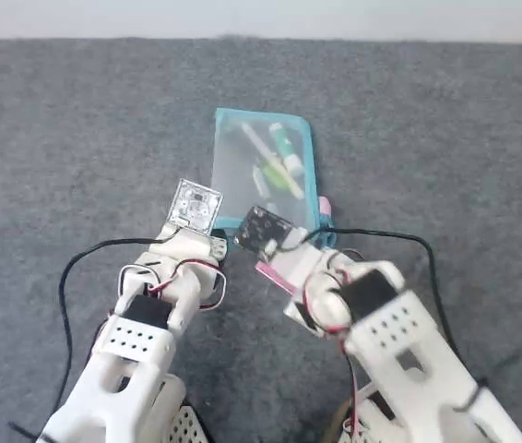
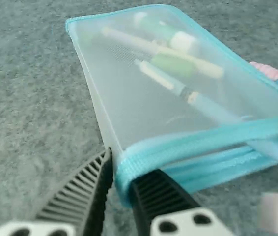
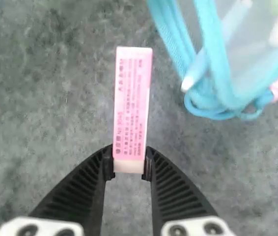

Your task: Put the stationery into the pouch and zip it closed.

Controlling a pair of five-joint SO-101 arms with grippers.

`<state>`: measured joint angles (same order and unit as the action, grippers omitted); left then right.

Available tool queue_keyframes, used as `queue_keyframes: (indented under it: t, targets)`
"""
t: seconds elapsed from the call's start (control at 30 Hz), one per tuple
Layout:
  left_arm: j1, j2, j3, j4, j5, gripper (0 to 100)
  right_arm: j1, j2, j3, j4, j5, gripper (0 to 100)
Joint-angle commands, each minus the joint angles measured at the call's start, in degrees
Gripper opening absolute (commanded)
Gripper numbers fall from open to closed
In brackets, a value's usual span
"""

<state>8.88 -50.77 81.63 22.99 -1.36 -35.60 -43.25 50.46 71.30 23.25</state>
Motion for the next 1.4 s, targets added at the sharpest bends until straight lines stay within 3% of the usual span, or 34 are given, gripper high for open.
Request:
queue_keyframes:
  t: [0.0,0.17,0.53,0.9,1.13,1.37]
  targets:
    - [1.0,-2.5,-1.5,0.1,-0.8,1,3.7,6.2,-4.2,-4.9,-3.7,0.6]
    - [1.1,-2.5,-1.5,0.1,-0.8,1,8.6,13.8,-9.5,-6.2,-6.8,0.6]
    - [4.8,-2.5,-1.3,0.1,-0.8,1,8.7,25.5,-22.4,-5.3,-7.1,0.6]
    - [7.3,-2.5,-1.3,0.1,-0.8,1,8.6,44.7,-48.5,5.8,-17.2,0.8]
    - [11.1,-2.5,-1.2,0.3,-4.9,1,3.3,50.7,-64.0,12.7,-17.0,1.3]
    - [11.2,-2.5,-1.3,1.5,-5.1,1,1.1,50.6,-64.8,14.6,-11.1,24.6]
